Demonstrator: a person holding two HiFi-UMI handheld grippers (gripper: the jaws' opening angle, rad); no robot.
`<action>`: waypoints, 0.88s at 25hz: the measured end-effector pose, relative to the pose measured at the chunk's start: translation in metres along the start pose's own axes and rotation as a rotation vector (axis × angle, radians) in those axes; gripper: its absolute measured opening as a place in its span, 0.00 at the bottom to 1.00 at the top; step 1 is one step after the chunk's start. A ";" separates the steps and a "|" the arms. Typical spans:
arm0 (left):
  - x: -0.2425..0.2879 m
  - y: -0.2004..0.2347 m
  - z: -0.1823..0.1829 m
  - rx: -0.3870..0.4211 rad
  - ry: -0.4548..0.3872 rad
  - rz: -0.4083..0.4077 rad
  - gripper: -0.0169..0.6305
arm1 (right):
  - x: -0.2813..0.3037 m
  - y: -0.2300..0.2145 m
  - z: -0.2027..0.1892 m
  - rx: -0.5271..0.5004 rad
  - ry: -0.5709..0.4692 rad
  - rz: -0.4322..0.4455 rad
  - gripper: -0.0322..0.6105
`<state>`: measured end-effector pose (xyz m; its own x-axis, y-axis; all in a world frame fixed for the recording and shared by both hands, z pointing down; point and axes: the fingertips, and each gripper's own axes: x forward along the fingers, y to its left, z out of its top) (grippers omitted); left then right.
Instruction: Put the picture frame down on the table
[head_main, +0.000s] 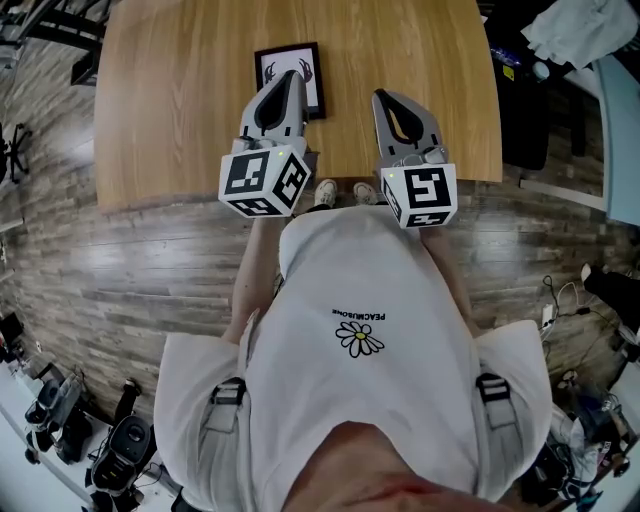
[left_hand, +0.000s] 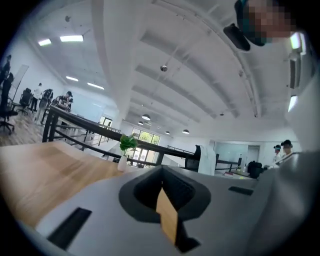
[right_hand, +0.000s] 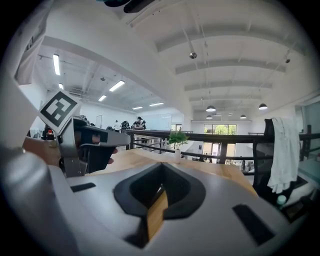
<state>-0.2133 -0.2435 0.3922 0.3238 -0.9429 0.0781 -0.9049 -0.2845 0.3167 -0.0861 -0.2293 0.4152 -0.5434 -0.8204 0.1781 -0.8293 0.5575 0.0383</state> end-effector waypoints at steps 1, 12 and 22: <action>-0.002 -0.001 -0.001 0.034 -0.006 0.012 0.05 | 0.001 0.001 0.001 -0.001 -0.002 0.001 0.06; -0.009 -0.007 0.001 0.135 -0.084 0.093 0.05 | -0.004 -0.007 0.008 -0.023 -0.035 -0.039 0.06; -0.010 0.002 -0.003 0.106 -0.056 0.105 0.05 | -0.007 -0.006 0.009 -0.031 -0.041 -0.037 0.06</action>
<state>-0.2177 -0.2341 0.3945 0.2131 -0.9756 0.0519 -0.9579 -0.1982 0.2075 -0.0783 -0.2285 0.4046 -0.5180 -0.8446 0.1355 -0.8448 0.5300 0.0743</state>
